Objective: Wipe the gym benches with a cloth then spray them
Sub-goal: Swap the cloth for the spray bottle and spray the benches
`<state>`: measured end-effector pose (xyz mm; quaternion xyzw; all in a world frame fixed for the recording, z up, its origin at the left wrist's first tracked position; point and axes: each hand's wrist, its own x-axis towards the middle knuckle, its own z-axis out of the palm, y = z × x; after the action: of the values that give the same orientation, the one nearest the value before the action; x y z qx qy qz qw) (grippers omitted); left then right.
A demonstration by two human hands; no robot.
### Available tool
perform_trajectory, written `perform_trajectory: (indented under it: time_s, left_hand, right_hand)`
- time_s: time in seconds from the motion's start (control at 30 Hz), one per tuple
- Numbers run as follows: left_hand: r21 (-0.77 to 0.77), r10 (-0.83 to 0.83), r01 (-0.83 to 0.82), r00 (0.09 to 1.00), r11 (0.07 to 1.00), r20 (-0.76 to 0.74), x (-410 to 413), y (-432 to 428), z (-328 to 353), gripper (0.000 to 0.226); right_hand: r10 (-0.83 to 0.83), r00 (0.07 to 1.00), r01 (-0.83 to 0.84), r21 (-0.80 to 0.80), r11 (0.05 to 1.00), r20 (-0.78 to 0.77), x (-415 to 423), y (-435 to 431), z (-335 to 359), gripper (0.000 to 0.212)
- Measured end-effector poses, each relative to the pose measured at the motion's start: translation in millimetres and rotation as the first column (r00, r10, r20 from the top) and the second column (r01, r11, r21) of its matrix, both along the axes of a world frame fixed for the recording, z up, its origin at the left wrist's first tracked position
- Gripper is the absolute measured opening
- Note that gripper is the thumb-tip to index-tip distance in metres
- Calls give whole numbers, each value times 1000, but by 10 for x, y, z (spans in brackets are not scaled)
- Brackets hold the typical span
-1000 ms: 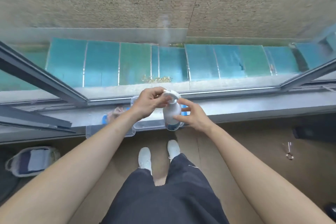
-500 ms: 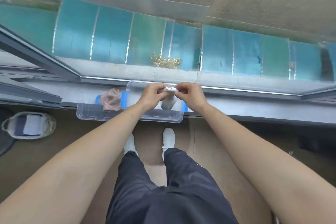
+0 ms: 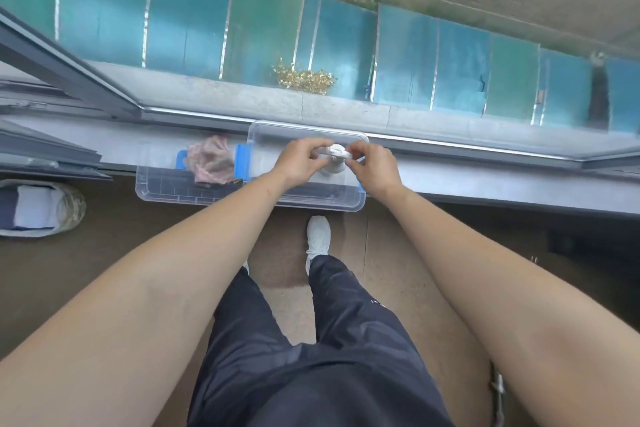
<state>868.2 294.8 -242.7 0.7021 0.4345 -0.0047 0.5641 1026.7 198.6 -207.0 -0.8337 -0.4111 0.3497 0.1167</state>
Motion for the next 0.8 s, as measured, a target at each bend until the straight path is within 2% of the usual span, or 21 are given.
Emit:
perform_trajectory:
  time_s: [0.1,0.23,0.37,0.47,0.53,0.63,0.73,0.8]
  left_hand:
    - [86,35,-34,999,996,-16,-366,17,37,48]
    - [70,156,-157,988,985,23,-998,57,124,35]
    - [111,296,-290,954,951,-42,-1638,215,-17,24]
    - [178,311,-277,929,944,-203,-1977,394,-234,25]
    - [187,288,-237,897,953,-334,-2129,515,-442,30]
    - [180,224,-156,854,971,-470,-2215,637,-720,38]
    - [176,163,-81,832,981,-530,-2196,692,-946,36]
    - [163,139,-58,828,985,-544,-2170,742,-1076,30]
  right_hand:
    - [-84,996,84,29,996,22,-150,21,-5,15]
    - [-295,953,299,59,953,-65,-298,-50,11,26]
    - [-585,784,612,96,785,-208,-618,-183,29,57]
    - [-686,703,710,122,694,-187,-932,-295,-41,56]
    - [-681,722,692,117,712,-123,-1148,-366,-136,47]
    - [-571,817,574,16,819,-78,-1456,-459,-368,45]
    - [-357,933,359,-115,926,34,-1624,-524,-664,51]
    - [-320,941,334,-135,933,111,-1645,-513,-775,48]
